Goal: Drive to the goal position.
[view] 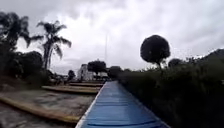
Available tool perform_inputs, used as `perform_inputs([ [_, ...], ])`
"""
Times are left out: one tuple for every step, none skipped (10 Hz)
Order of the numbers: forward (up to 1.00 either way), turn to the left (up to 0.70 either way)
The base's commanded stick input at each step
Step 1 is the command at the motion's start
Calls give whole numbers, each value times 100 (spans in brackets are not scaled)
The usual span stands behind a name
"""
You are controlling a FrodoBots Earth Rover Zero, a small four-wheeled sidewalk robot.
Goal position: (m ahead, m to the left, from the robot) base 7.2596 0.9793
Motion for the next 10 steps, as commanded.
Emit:
perform_inputs([
  [50, 0],
  [50, 0],
  [50, 0],
  [50, 0],
  [50, 0],
  [50, 0],
  [50, 0],
  [50, 0],
  [50, 0],
  [50, 0],
])
